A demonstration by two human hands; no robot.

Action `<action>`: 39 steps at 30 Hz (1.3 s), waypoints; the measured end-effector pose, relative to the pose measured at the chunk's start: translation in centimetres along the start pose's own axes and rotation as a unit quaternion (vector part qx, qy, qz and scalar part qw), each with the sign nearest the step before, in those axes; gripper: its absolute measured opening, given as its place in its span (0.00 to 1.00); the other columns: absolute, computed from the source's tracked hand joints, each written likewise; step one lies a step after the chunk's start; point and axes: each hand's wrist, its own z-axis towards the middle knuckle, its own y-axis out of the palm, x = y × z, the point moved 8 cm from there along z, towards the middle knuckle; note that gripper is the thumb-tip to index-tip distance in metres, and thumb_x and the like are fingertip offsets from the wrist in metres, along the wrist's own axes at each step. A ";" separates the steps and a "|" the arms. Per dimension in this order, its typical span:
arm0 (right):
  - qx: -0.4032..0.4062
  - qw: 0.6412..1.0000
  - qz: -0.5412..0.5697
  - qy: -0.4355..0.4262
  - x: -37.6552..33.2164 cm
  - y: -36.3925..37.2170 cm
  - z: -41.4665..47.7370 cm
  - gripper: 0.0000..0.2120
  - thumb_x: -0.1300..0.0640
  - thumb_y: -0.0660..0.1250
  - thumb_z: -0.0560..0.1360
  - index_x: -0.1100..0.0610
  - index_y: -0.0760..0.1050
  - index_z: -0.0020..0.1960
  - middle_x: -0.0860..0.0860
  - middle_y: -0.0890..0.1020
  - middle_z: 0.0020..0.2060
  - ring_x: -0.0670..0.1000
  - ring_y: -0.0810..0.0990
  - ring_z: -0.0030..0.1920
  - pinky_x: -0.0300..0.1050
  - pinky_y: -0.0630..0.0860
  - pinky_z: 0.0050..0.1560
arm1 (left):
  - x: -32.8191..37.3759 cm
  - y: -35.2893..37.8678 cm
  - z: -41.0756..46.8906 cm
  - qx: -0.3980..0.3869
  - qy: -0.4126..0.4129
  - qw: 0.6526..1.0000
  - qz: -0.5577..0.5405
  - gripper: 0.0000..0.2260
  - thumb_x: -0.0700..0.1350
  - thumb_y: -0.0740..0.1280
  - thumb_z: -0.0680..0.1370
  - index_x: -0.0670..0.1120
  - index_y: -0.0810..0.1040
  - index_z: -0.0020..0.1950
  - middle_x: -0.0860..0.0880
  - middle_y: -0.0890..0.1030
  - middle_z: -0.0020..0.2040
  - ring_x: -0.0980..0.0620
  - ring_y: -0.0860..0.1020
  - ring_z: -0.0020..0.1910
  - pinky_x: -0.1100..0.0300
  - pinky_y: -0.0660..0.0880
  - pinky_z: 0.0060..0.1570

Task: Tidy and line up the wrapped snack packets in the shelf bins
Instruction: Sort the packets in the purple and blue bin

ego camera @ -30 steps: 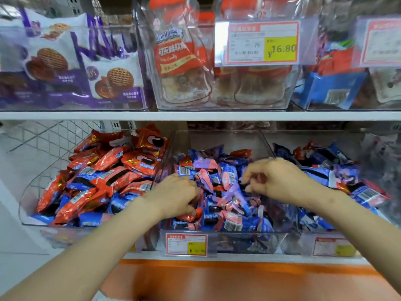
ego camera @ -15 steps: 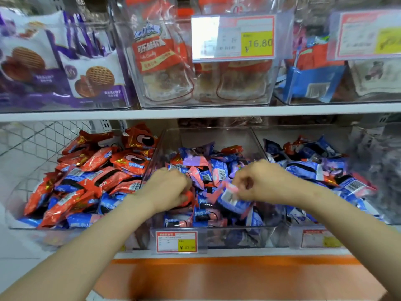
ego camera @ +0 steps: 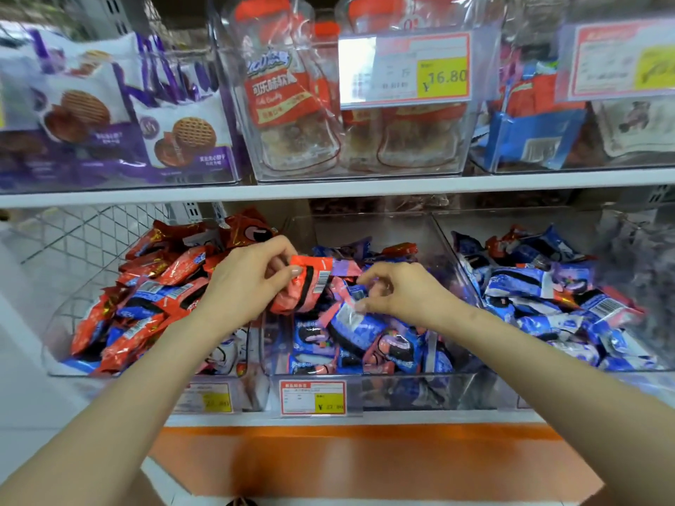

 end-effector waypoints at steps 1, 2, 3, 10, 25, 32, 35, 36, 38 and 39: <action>0.002 1.000 0.022 -0.016 -0.6 0.0 0.0 0.20 0.51 0.75 0.69 0.51 0.76 0.59 0.44 0.79 0.38 0.43 0.75 0.34 0.42 0.73 0.43 | 0.1 -0.1 -0.1 -0.002 0.012 1.000 -0.012 0.05 0.43 0.69 0.74 0.52 0.75 0.42 0.59 0.77 0.31 0.64 0.75 0.35 0.60 0.69 0.34; 0.005 0.998 0.052 -0.032 -1.2 0.0 -0.1 0.22 0.52 0.75 0.69 0.50 0.74 0.61 0.45 0.79 0.40 0.43 0.73 0.33 0.40 0.72 0.42 | 0.5 0.0 -0.1 -0.010 0.029 0.999 -0.027 0.06 0.42 0.70 0.74 0.53 0.75 0.42 0.58 0.77 0.32 0.62 0.76 0.35 0.58 0.70 0.36; 0.008 0.996 0.078 -0.047 -1.7 -0.2 -0.2 0.23 0.53 0.75 0.69 0.49 0.74 0.62 0.46 0.80 0.42 0.44 0.73 0.33 0.39 0.72 0.41 | 0.9 0.2 -0.2 -0.021 0.047 0.998 -0.038 0.08 0.42 0.70 0.74 0.54 0.74 0.42 0.58 0.77 0.33 0.61 0.76 0.36 0.57 0.71 0.37; 0.073 0.991 0.092 -0.070 -2.0 -2.1 -1.4 0.07 0.57 0.76 0.67 0.51 0.78 0.39 0.49 0.80 0.33 0.46 0.73 0.34 0.43 0.70 0.39 | 3.4 2.2 -0.4 -0.033 0.099 0.993 -0.057 0.04 0.45 0.69 0.75 0.52 0.74 0.47 0.56 0.79 0.39 0.61 0.76 0.40 0.60 0.70 0.38; 0.232 0.973 -0.006 0.012 2.9 -10.4 -3.0 0.07 0.52 0.76 0.67 0.52 0.79 0.39 0.51 0.82 0.34 0.48 0.78 0.37 0.44 0.69 0.38 | 4.4 7.2 2.6 -0.091 0.137 0.954 0.252 0.20 0.50 0.68 0.75 0.53 0.70 0.66 0.47 0.69 0.65 0.43 0.63 0.67 0.52 0.60 0.59; 0.203 0.979 -0.002 0.022 3.9 -10.0 -3.4 0.07 0.55 0.76 0.68 0.51 0.77 0.37 0.46 0.79 0.31 0.43 0.74 0.32 0.30 0.68 0.33 | 4.0 6.8 2.8 -0.095 0.114 0.950 0.276 0.17 0.49 0.64 0.78 0.53 0.68 0.66 0.50 0.73 0.62 0.48 0.66 0.65 0.55 0.60 0.58; 0.191 0.981 -0.003 0.020 4.0 -9.8 -3.6 0.07 0.55 0.76 0.68 0.52 0.77 0.38 0.46 0.79 0.31 0.44 0.74 0.32 0.34 0.69 0.35 | 2.2 7.3 2.9 -0.130 0.071 0.952 0.269 0.31 0.57 0.65 0.75 0.51 0.58 0.74 0.48 0.63 0.72 0.44 0.59 0.70 0.54 0.58 0.65; 0.187 0.982 -0.007 0.019 4.1 -9.7 -3.6 0.07 0.55 0.75 0.68 0.52 0.77 0.38 0.46 0.78 0.31 0.43 0.74 0.32 0.34 0.69 0.35 | 1.5 7.8 2.8 -0.157 0.055 0.949 0.266 0.33 0.59 0.65 0.75 0.51 0.56 0.75 0.47 0.62 0.73 0.44 0.59 0.71 0.55 0.58 0.66; 0.183 0.983 -0.011 0.018 4.1 -9.7 -3.7 0.07 0.55 0.75 0.68 0.52 0.77 0.38 0.45 0.78 0.30 0.44 0.74 0.33 0.35 0.69 0.34 | 0.8 8.7 2.3 -0.208 0.045 0.941 0.264 0.33 0.59 0.65 0.75 0.51 0.56 0.75 0.47 0.64 0.72 0.45 0.62 0.70 0.56 0.59 0.65; 0.184 0.983 -0.010 0.016 4.0 -9.8 -3.7 0.07 0.55 0.75 0.68 0.51 0.77 0.37 0.45 0.78 0.30 0.45 0.74 0.32 0.36 0.69 0.34 | 1.0 8.9 2.0 -0.218 0.054 0.938 0.265 0.32 0.58 0.66 0.75 0.51 0.58 0.74 0.47 0.65 0.71 0.46 0.63 0.70 0.56 0.60 0.64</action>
